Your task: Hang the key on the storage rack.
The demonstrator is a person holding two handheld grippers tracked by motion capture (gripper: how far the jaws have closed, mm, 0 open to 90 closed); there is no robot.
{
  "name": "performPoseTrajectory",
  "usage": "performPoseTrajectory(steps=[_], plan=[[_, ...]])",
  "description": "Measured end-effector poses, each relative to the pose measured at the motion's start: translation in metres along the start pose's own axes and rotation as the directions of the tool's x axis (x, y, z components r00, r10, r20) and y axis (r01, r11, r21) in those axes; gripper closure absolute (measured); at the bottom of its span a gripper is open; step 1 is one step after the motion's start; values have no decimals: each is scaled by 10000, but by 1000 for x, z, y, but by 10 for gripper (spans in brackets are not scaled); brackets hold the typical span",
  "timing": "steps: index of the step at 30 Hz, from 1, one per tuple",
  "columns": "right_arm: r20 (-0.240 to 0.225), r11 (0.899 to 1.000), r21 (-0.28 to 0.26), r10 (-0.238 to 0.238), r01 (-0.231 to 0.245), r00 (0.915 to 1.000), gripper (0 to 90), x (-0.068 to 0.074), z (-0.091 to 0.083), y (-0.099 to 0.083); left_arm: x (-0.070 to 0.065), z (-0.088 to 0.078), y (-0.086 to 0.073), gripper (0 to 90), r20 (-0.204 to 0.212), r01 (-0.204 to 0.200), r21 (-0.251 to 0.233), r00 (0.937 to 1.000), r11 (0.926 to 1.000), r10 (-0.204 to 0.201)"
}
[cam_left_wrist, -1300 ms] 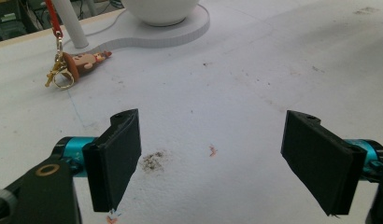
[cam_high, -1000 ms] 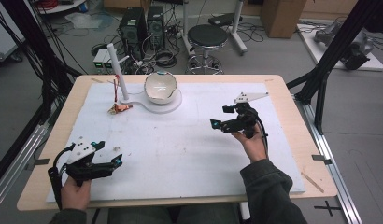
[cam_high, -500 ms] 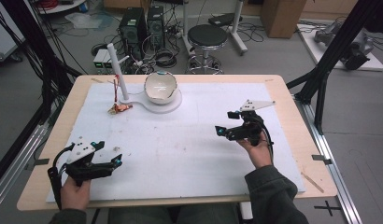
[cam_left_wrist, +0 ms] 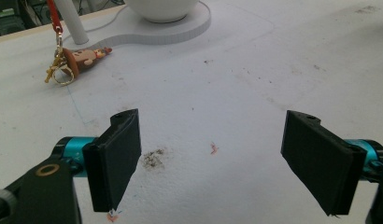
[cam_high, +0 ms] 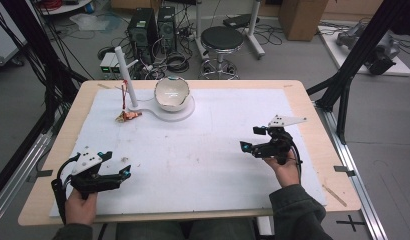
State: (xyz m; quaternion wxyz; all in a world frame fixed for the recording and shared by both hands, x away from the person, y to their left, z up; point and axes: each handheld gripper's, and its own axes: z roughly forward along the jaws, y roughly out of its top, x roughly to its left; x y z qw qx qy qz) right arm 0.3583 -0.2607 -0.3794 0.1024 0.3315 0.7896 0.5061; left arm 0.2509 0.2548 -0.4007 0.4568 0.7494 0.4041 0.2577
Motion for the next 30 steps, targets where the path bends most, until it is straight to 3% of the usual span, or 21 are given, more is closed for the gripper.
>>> performPoseTrajectory(steps=[30], plan=[[520,9990,-441,-84,107,9986,120,8,-43,-37,2,1,-1,205,170,173,99,9997,9998,-174]])
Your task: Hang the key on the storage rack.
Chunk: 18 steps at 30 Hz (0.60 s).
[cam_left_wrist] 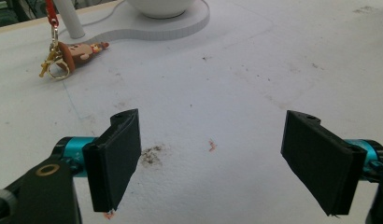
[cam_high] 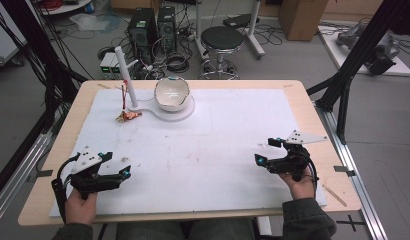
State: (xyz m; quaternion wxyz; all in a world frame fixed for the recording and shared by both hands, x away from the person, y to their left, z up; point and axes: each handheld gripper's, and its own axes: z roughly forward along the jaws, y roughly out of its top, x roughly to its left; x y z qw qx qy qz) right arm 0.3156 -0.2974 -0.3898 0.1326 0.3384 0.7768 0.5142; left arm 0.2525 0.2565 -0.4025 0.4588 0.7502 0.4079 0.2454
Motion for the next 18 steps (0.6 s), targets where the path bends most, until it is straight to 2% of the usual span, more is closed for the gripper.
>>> performPoseTrajectory(steps=[13,18], plan=[[260,9997,-203,-118,123,9996,119,5,-18,-10,-3,2,0,205,183,-123,76,9998,9999,122],[199,9996,-203,-168,172,9997,119,8,-20,-12,-4,2,0,205,236,-102,119,9997,9999,100]])
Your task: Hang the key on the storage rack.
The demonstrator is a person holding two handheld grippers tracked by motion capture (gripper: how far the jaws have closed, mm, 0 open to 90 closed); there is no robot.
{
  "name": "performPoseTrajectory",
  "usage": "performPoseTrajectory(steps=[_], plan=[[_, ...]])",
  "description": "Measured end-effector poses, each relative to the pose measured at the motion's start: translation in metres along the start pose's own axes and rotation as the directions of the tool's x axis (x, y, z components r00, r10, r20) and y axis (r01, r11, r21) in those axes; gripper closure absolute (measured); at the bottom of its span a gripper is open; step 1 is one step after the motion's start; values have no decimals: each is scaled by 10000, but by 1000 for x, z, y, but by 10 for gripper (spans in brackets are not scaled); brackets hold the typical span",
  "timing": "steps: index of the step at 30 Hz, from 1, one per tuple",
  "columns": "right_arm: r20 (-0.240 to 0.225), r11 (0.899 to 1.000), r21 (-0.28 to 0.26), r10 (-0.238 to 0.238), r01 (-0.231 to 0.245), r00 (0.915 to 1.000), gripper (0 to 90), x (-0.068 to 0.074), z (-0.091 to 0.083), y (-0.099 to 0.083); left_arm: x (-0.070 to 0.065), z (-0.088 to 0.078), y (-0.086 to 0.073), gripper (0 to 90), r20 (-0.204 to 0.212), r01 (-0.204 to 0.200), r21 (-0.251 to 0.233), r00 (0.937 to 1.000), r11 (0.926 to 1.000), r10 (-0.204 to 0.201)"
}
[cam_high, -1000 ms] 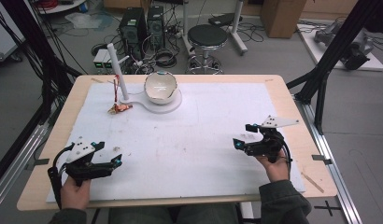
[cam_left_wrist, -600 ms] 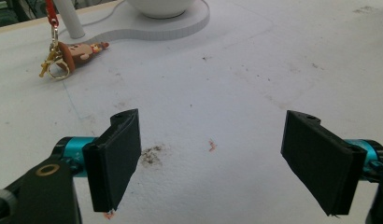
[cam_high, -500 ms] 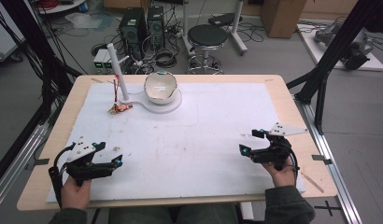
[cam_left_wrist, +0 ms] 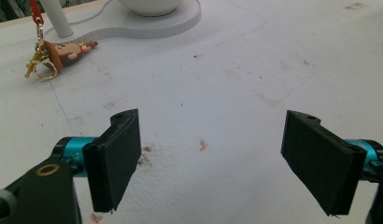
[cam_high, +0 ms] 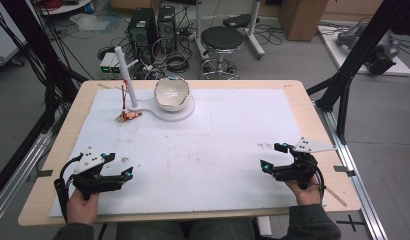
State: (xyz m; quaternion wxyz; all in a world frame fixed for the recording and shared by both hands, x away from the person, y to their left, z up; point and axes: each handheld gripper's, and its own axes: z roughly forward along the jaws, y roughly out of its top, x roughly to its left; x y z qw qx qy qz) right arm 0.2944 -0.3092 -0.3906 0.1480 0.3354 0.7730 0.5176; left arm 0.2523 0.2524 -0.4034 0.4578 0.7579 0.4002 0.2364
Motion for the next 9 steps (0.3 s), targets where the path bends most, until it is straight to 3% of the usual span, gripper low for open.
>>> performPoseTrajectory(steps=[9], plan=[[-89,9999,59,-97,98,9999,119,2,4,0,0,0,0,206,39,-25,-32,10000,10000,26]])
